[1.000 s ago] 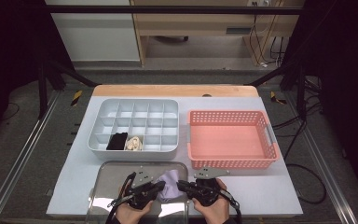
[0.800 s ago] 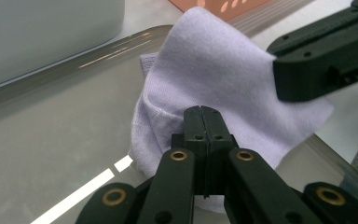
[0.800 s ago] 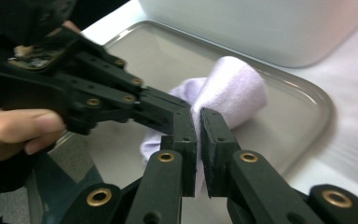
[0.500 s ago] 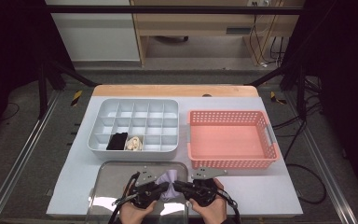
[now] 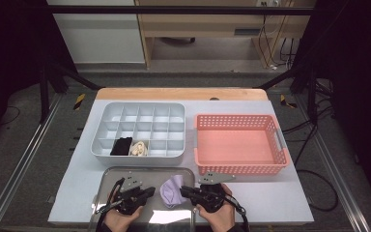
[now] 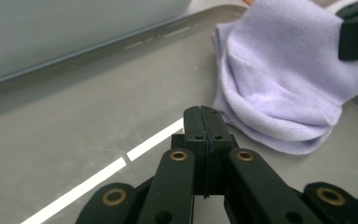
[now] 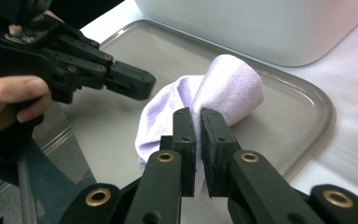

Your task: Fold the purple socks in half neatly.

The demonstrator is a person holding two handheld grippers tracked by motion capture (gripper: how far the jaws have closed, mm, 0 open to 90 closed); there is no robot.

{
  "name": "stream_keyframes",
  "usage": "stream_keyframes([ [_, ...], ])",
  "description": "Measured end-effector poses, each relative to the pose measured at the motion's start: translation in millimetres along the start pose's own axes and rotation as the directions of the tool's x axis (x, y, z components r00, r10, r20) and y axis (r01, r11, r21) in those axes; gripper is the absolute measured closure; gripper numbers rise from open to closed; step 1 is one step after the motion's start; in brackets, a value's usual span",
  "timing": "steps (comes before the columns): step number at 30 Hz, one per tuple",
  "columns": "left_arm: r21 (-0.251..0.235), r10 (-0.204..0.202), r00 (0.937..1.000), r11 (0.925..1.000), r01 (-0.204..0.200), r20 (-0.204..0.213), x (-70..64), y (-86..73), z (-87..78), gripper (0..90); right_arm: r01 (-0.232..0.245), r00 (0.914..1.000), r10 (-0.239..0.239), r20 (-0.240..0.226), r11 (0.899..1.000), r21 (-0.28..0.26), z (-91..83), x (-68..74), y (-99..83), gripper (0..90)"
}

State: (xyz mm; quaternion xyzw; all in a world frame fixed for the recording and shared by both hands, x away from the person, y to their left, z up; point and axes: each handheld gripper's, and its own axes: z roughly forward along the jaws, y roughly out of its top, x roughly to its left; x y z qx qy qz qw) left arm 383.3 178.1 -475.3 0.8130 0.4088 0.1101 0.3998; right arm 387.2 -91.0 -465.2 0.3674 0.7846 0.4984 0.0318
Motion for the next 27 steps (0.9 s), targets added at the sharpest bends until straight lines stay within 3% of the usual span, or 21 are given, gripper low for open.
stream_keyframes([
  [14,-0.004,0.026,0.9992,0.9997,-0.026,0.032,-7.2,2.0,6.8,89.5,0.053,0.9981,-0.052,-0.032,0.998,0.032,17.6,12.6,13.8,84.6],
  [18,-0.001,0.026,0.9993,0.9997,-0.026,0.028,-7.4,2.3,7.7,89.5,0.091,0.9938,-0.088,-0.069,0.995,0.045,28.7,18.6,16.5,84.1],
  [23,0.002,0.017,0.9996,0.9999,-0.017,0.025,-5.6,2.7,7.4,89.5,0.126,0.9897,-0.121,-0.076,0.989,0.074,40.2,22.7,10.0,83.7],
  [27,-0.024,-0.018,0.9997,0.9995,0.018,0.02,1.3,4.9,2.4,89.5,0.13,0.9892,-0.125,-0.077,0.989,0.072,43.3,22.4,5.7,83.5],
])
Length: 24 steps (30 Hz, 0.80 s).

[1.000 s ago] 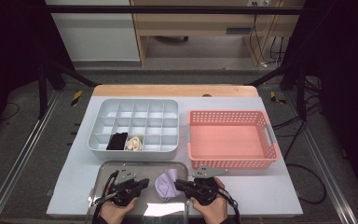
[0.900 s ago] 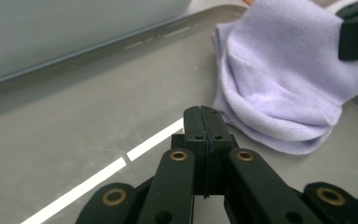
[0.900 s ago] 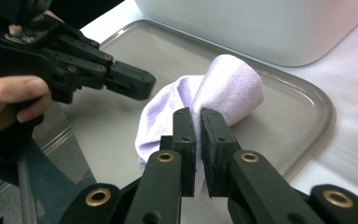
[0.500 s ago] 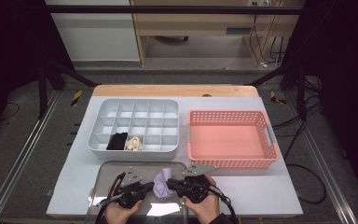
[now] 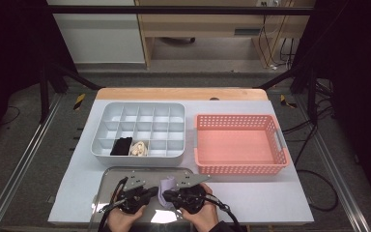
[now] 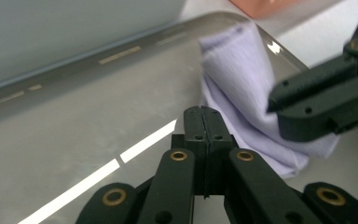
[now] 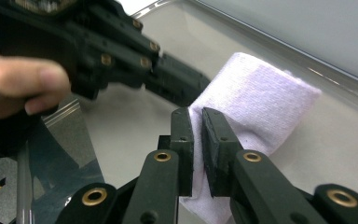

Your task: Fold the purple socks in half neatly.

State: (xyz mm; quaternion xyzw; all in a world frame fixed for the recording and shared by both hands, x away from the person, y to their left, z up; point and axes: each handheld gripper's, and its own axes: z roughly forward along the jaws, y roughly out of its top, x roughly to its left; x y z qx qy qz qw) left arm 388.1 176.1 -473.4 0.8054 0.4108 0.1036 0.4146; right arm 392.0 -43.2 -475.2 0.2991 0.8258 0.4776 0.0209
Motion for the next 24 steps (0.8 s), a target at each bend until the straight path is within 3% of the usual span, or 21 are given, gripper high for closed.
stream_keyframes([
  [3,-0.054,-0.014,0.9999,0.9984,0.015,0.003,5.4,8.1,-10.7,89.4,0.004,1.0,-0.004,0.001,1.0,0.0,1.8,0.5,-1.4,82.6],
  [8,-0.11,0.027,0.9993,0.9936,-0.025,0.025,3.8,26.1,-21.1,84.6,0.025,0.9997,-0.025,0.002,1.0,-0.008,4.3,3.2,-3.3,80.7],
  [11,-0.109,0.043,0.9983,0.9933,-0.039,0.04,-1.7,35.0,-16.1,74.1,0.027,0.9996,-0.027,0.0,1.0,-0.008,4.3,3.7,-3.5,79.2],
  [14,-0.06,0.061,0.9979,0.9964,-0.059,0.023,-5.6,37.5,-4.0,65.6,0.025,0.9997,-0.025,-0.005,1.0,-0.01,3.6,5.0,-3.7,75.5],
  [18,-0.003,0.054,0.9985,0.9986,-0.054,0.012,-2.6,29.5,6.3,61.9,0.037,0.9993,-0.037,-0.008,0.999,-0.007,-0.5,7.8,-4.7,71.7],
  [24,0.01,0.052,0.9986,0.9986,-0.052,0.008,-1.1,19.7,3.0,60.4,0.034,0.9994,-0.034,-0.001,0.999,-0.012,-13.9,6.7,-10.4,68.1],
])
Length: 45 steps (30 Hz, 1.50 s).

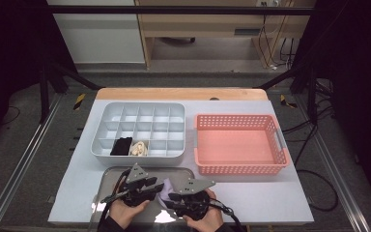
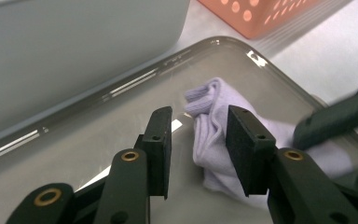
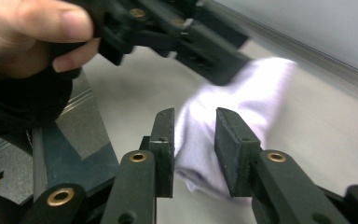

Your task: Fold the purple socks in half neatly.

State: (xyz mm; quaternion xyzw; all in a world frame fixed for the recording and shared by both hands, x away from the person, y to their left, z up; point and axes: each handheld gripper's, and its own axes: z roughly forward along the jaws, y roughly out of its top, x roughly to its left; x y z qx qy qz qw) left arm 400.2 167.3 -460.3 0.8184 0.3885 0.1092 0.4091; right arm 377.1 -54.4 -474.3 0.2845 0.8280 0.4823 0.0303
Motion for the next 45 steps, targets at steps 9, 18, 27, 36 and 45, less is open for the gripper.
stream_keyframes([
  [9,-0.003,-0.022,0.9997,0.9998,0.022,0.008,-8.2,-13.8,-7.0,52.1,-0.045,0.9911,0.045,0.125,0.999,-0.005,-18.4,-16.3,-5.9,63.1],
  [18,-0.003,-0.028,0.9994,0.9996,0.028,-0.022,-13.4,-18.0,-7.2,41.1,-0.064,0.9804,0.08,0.18,0.993,-0.095,-26.8,-13.7,4.2,59.6],
  [27,-0.001,-0.058,0.9983,0.9983,0.058,0.007,-8.4,-19.3,-6.7,37.5,-0.064,0.9826,0.062,0.175,0.998,0.007,-12.7,-12.1,-6.5,61.1],
  [36,0.013,-0.088,0.9953,0.996,0.088,0.04,-6.8,-19.8,-6.6,34.5,-0.069,0.9831,0.066,0.171,0.998,0.014,-11.3,-12.8,-4.6,76.5],
  [45,0.044,-0.068,0.9903,0.997,0.064,0.121,-18.0,-24.1,0.9,38.2,-0.083,0.9843,0.08,0.157,0.996,0.014,-14.1,-12.2,-8.9,80.5],
])
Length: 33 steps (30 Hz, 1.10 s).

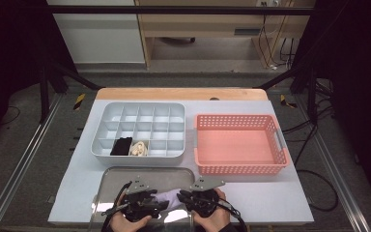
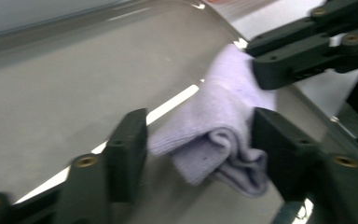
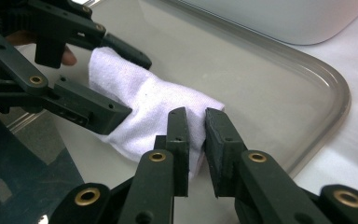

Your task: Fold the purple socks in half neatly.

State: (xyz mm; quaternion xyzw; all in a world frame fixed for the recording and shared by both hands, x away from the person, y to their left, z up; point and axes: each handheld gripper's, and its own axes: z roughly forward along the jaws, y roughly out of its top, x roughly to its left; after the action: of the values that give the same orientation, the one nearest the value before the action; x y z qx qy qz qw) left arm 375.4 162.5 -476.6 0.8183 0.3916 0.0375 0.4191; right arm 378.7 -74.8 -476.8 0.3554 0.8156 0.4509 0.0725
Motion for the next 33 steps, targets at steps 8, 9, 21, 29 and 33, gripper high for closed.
stream_keyframes([
  [8,-0.006,0.007,0.9995,1.0,-0.007,0.031,-3.5,-0.3,0.2,59.1,-0.012,0.9998,0.012,-0.017,1.0,-0.015,0.7,-3.5,-2.7,79.7],
  [9,-0.011,0.006,0.9995,0.9999,-0.006,0.03,-4.0,-0.1,-0.7,62.9,-0.011,0.9998,0.011,-0.017,1.0,-0.015,0.3,-3.8,-3.2,79.6],
  [21,-0.115,0.007,0.9981,0.9934,0.0,0.061,-10.1,7.6,-17.4,68.9,-0.021,0.9996,0.02,-0.02,0.999,-0.03,-5.9,-6.1,-3.1,80.9],
  [29,-0.14,0.023,0.9994,0.99,-0.019,0.026,-7.7,13.8,-25.4,68.6,-0.023,0.9994,0.025,0.024,0.996,-0.09,-26.0,-16.6,3.1,76.8],
  [33,-0.145,0.02,0.9997,0.9893,-0.018,0.012,-5.2,15.6,-27.6,68.4,-0.037,0.9966,0.045,0.069,0.993,-0.108,-36.8,-27.3,1.0,74.6],
])
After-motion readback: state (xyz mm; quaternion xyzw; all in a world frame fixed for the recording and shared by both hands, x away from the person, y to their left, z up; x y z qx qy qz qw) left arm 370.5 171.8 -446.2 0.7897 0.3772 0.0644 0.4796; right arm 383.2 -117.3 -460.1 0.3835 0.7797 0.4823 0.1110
